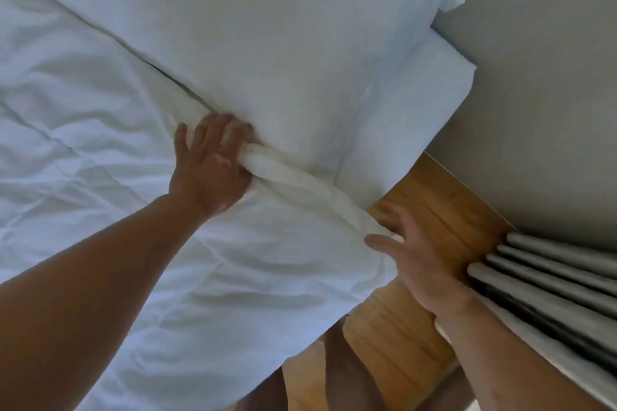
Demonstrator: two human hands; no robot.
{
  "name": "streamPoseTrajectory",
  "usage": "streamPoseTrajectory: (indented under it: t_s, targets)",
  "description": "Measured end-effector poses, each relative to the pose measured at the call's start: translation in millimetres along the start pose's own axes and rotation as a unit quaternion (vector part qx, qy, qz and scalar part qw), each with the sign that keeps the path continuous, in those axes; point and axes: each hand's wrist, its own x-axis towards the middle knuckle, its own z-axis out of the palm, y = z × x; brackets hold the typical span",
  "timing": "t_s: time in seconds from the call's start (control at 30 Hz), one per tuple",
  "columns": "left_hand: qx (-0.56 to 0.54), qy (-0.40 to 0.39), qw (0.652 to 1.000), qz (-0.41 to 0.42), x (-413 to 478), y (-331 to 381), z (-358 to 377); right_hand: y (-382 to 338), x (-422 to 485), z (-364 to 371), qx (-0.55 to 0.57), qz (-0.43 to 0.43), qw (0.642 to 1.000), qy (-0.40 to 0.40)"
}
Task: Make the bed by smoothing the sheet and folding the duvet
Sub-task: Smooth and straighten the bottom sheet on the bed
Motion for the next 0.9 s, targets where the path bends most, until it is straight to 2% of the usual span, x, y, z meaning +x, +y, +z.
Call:
streamPoseTrajectory:
  t_s: [0.1,0.13,0.2,0.27,0.33,0.37,0.43,0.5,0.57,0.6,0.67,0.8,0.9]
  targets:
    - [-0.084,0.075,0.983,-0.142,-27,-25,2,1,11,5,-0.106,-0.005,0.994,0.009]
    - [-0.115,0.072,0.97,-0.202,-45,-33,8,2,14,6,-0.155,-0.003,0.988,0.014]
    - [-0.123,0.002,0.953,-0.278,-94,-48,26,3,17,4,-0.249,0.015,0.968,0.023]
    - [-0.092,-0.107,0.95,-0.278,-155,-60,49,-4,12,8,-0.377,0.0,0.924,0.055]
    - [-0.061,-0.18,0.954,-0.231,-198,-67,67,-20,3,25,-0.467,-0.129,0.866,0.126]
    - [-0.071,-0.185,0.955,-0.22,-205,-68,69,-29,-2,43,-0.475,-0.212,0.844,0.13]
    - [-0.13,-0.141,0.952,-0.24,-208,-73,67,-42,-6,88,-0.494,-0.335,0.8,0.054]
    - [-0.15,-0.094,0.953,-0.245,-216,-80,61,-45,-1,145,-0.538,-0.384,0.749,-0.045]
    - [-0.138,-0.081,0.948,-0.277,-246,-96,61,-42,4,201,-0.579,-0.414,0.692,-0.121]
    - [-0.134,-0.081,0.934,-0.322,-269,-107,60,-39,5,226,-0.595,-0.423,0.665,-0.157]
    - [-0.13,-0.097,0.885,-0.436,-331,-134,62,-30,3,272,-0.618,-0.429,0.624,-0.211]
    - [-0.181,-0.143,0.726,-0.648,-485,-188,73,4,-24,356,-0.64,-0.436,0.562,-0.29]
    - [-0.228,-0.103,0.65,-0.718,-576,-215,80,44,-55,413,-0.647,-0.461,0.504,-0.339]
